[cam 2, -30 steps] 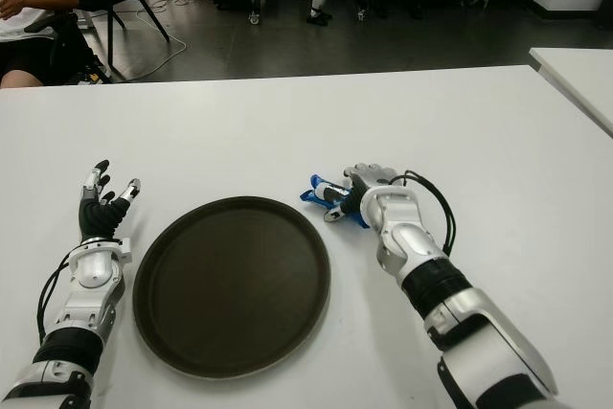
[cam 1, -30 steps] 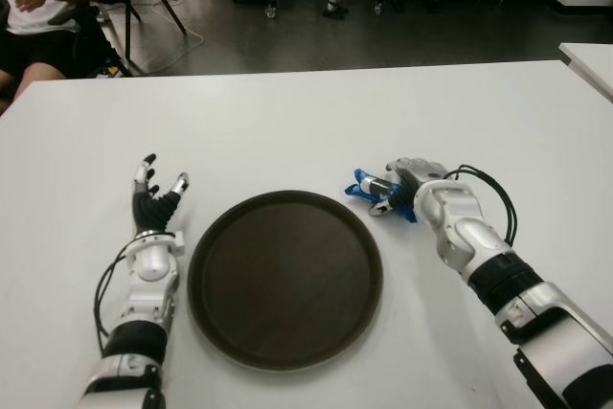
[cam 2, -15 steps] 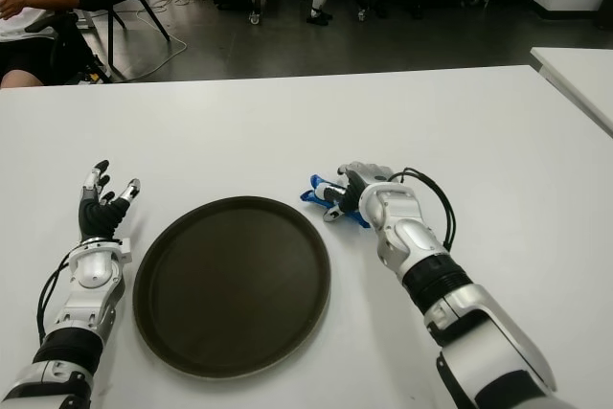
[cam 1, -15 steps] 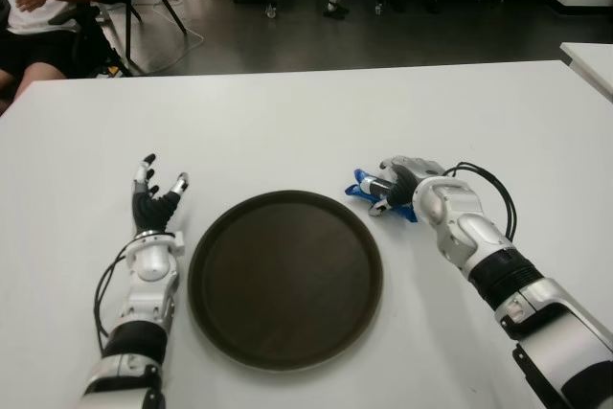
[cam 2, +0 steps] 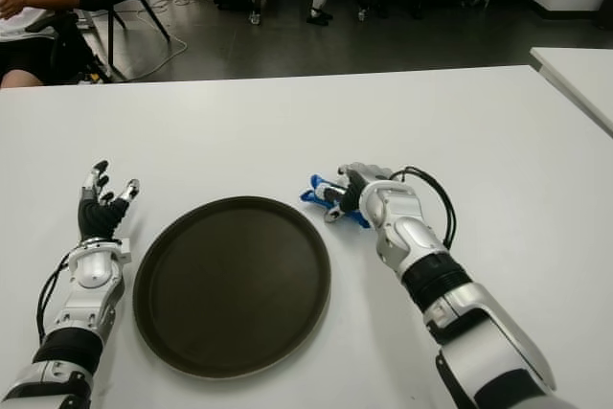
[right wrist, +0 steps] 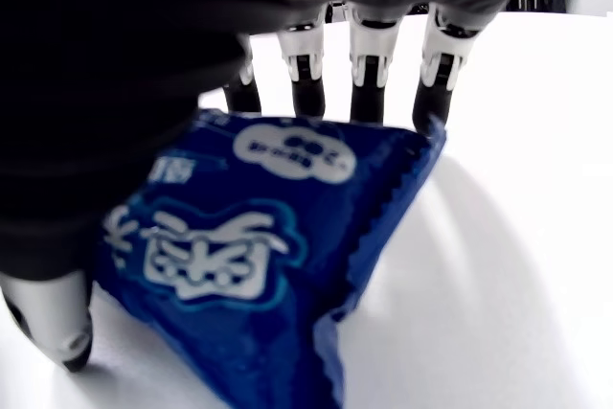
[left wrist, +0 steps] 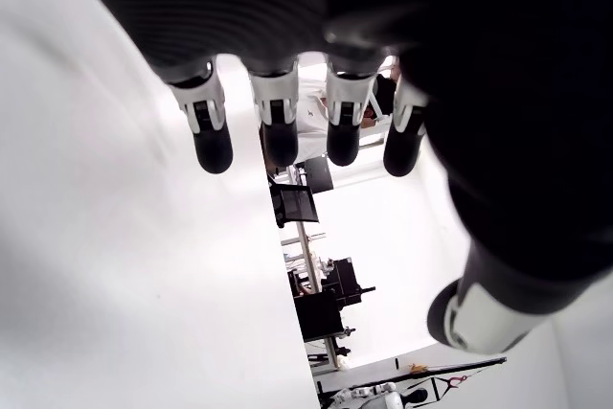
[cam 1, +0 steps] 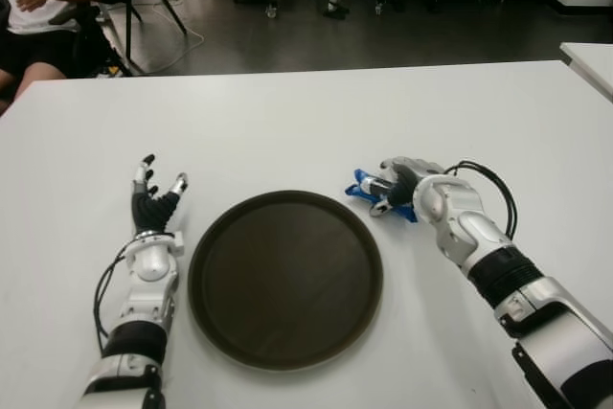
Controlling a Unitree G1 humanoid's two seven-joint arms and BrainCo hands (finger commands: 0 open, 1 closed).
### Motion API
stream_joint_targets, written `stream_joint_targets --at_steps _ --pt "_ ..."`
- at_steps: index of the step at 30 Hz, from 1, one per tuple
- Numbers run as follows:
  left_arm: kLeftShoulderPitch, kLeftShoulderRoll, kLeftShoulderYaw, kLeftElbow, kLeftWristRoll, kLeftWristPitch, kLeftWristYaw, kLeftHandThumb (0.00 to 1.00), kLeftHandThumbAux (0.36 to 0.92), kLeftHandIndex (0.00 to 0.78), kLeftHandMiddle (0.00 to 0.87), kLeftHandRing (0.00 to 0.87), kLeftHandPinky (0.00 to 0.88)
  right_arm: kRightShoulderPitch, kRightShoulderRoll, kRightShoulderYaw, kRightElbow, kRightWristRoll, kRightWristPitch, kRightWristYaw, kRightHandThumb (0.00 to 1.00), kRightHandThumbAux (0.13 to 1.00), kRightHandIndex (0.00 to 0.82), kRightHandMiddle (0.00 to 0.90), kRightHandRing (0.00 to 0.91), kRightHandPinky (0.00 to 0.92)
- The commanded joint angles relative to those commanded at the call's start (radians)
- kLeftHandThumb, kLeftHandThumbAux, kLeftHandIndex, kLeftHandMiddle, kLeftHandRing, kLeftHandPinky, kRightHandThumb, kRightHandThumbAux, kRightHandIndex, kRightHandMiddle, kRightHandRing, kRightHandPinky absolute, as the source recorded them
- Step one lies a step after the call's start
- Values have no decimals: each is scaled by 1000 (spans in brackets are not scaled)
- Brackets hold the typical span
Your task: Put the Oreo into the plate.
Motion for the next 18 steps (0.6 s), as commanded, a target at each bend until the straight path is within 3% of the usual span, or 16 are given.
stream_joint_targets --at_steps 4,18 --pt "0 1 0 2 3 -1 3 4 675 35 40 21 33 -1 -2 5 -5 1 11 8 0 622 115 118 117 111" --pt "-11 10 5 31 3 -5 3 8 670 13 18 2 28 6 -14 23 -14 -13 8 -21 0 625 184 199 226 282"
